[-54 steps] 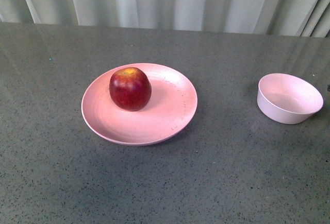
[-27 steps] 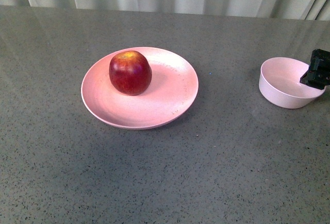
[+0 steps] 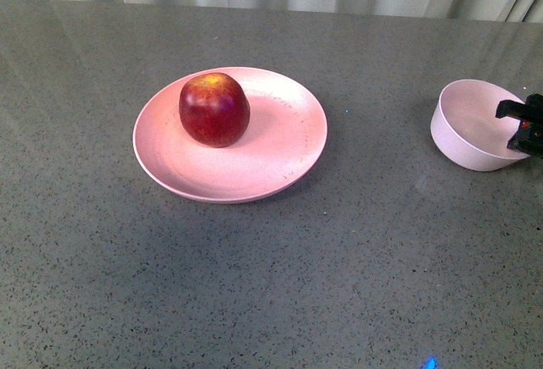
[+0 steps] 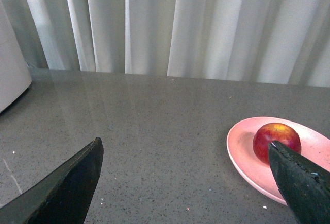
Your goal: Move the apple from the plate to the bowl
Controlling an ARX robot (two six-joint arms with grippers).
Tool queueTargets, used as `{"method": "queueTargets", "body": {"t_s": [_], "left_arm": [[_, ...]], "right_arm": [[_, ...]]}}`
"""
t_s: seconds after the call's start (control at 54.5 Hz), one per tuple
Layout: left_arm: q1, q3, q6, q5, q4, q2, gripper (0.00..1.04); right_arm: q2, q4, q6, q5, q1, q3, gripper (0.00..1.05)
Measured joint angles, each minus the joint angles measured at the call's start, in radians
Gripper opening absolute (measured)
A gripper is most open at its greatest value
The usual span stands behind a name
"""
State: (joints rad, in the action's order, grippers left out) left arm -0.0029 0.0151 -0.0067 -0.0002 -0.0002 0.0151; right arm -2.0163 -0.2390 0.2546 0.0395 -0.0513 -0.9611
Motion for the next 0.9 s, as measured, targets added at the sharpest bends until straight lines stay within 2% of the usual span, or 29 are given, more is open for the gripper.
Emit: {"method": "queueTargets", "body": {"t_s": [0.202, 0.404, 0.679, 0.9], "left_arm": [[0.0, 0.0, 0.0, 0.0, 0.0, 0.0, 0.96], [0.0, 0.0, 0.0, 0.0, 0.0, 0.0, 0.96], [0.0, 0.0, 0.0, 0.0, 0.0, 0.0, 0.96], [0.0, 0.0, 0.0, 0.0, 0.0, 0.0, 0.96]], "right_arm": [[0.004, -0.002, 0.012, -0.006, 0.028, -0.004, 0.01], [0.014, 0.014, 0.032, -0.019, 0.07, -0.016, 0.02], [0.02, 0.034, 0.101, -0.023, 0.203, -0.078, 0.02], [-0.003, 0.026, 0.127, -0.011, 0.274, -0.079, 0.02]]}}
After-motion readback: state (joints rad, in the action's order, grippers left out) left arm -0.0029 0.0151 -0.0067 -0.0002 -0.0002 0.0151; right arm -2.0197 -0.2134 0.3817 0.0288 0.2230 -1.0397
